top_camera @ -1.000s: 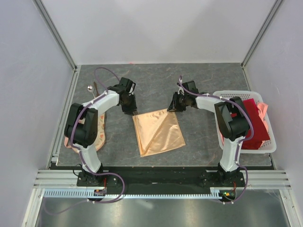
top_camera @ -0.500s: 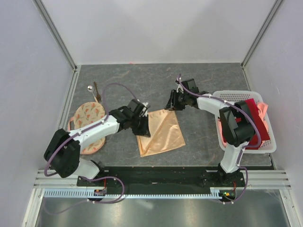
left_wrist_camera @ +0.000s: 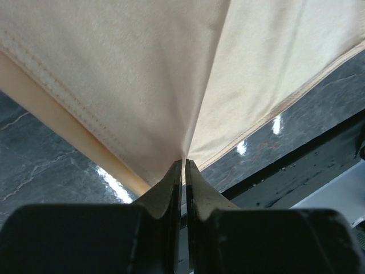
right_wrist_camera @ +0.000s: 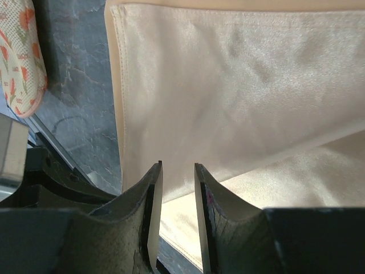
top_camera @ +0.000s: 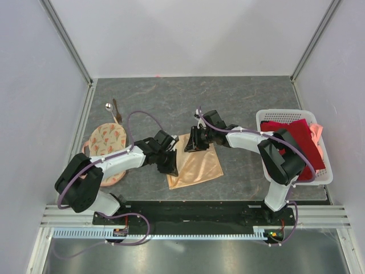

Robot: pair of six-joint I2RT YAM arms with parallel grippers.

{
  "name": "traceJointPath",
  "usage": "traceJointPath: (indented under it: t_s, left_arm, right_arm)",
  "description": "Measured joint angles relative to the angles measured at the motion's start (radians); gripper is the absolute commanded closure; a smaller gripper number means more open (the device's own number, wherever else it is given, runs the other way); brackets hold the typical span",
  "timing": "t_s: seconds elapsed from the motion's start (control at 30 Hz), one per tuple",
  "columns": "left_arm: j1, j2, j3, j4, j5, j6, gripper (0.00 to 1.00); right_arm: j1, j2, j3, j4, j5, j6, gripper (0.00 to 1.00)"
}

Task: Fold the napkin into a case and place the utensils inside
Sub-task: Smooth out the upper triangle-folded napkin at the center of the board.

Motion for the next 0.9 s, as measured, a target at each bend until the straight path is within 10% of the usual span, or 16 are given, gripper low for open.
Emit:
traceJointPath:
  t_s: [0.43, 0.9]
  left_arm:
    - [0.000, -0.067, -0.135, 0.000, -0.005, -0.035, 0.86]
    - [0.085, -0.523, -0.055, -0.111, -0.164, -0.129, 0.76]
  right_arm:
    - [0.008, 0.078, 0.016, 0.004, 0.012, 0.000, 0.63]
    - [0.179, -0.074, 0.037, -0.159, 0.193, -0.058, 0.50]
